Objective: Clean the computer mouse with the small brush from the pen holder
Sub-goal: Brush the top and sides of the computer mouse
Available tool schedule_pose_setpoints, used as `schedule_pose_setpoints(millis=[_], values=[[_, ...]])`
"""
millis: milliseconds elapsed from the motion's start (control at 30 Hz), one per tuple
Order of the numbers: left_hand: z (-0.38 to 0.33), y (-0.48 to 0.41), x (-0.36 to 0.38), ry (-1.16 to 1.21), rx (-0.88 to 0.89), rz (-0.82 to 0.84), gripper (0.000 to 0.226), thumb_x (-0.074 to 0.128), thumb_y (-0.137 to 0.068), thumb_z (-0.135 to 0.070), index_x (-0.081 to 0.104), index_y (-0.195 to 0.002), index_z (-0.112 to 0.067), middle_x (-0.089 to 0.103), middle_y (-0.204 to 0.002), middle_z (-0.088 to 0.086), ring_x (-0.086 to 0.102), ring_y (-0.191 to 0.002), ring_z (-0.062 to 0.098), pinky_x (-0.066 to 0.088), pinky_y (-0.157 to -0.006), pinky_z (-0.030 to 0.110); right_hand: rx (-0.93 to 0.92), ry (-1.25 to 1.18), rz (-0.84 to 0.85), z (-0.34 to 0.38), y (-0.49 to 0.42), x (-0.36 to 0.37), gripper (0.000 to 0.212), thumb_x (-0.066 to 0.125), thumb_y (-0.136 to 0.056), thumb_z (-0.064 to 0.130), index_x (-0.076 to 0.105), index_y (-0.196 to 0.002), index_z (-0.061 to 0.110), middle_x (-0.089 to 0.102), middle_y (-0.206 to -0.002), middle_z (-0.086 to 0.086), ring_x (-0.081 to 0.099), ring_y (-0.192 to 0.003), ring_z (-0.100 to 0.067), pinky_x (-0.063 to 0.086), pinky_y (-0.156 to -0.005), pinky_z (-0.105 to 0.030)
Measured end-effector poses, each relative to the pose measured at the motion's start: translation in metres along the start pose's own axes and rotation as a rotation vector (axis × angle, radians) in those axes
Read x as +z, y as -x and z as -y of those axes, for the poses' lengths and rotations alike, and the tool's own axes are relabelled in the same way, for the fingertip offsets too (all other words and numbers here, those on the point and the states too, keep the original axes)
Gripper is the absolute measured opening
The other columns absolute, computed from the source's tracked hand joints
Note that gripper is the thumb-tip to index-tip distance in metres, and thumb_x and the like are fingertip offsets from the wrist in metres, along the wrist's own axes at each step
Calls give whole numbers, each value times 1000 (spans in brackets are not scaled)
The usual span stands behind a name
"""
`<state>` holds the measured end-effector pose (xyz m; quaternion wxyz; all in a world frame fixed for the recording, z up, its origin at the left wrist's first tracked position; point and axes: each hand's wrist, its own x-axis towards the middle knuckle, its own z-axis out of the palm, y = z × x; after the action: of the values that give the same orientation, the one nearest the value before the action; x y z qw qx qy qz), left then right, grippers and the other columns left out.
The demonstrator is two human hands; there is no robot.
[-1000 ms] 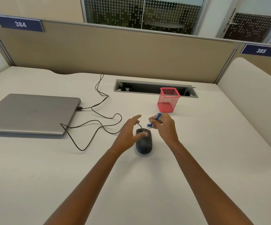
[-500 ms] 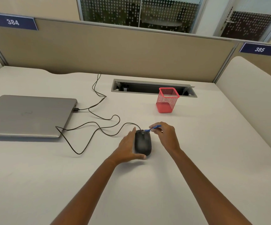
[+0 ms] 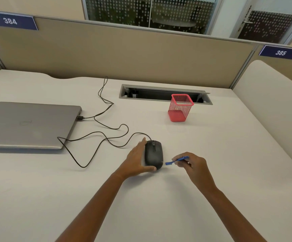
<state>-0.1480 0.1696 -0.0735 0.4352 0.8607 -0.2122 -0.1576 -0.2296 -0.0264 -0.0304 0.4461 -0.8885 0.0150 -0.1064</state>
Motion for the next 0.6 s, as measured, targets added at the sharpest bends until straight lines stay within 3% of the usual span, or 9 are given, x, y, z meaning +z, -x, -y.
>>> schedule_pose_setpoints(millis=[67,233,300,367,600], values=[[2,1,1,9,6,-3,112,69,-56,-50,7,-144,-20,15,-154,-3,19,-139,15,18,-104,24,4,-45,-63,2,-6,-1,14,61,-80,-11,69,-82,0,69,-80,-6,64,-74,-15,48,-69,-2],[12,6,4,22,12,-40,111,76,-65,-47,4,-145,-19,11,-155,-4,13,-142,15,15,-114,31,-1,-76,-213,9,-44,12,9,63,-80,-7,68,-83,-1,71,-87,-13,62,-75,-19,49,-68,-9],[14,8,7,8,30,-85,106,76,-68,-43,6,-144,-20,13,-155,-4,13,-142,15,15,-115,34,21,-66,-229,11,-62,19,8,62,-80,-6,68,-86,-4,71,-93,-19,63,-77,-25,52,-73,-20],[16,10,9,-10,47,-121,102,74,-70,-44,8,-144,-21,16,-154,-4,13,-142,15,15,-116,36,35,-26,-190,13,-75,25,10,61,-82,-6,68,-89,-7,71,-96,-22,64,-86,-32,53,-80,-36],[19,10,12,-30,75,-167,96,72,-71,-47,14,-143,-24,19,-153,-8,18,-140,13,18,-113,31,-13,120,43,20,-84,29,11,58,-82,-7,68,-85,-6,71,-95,-21,63,-88,-33,48,-85,-38]])
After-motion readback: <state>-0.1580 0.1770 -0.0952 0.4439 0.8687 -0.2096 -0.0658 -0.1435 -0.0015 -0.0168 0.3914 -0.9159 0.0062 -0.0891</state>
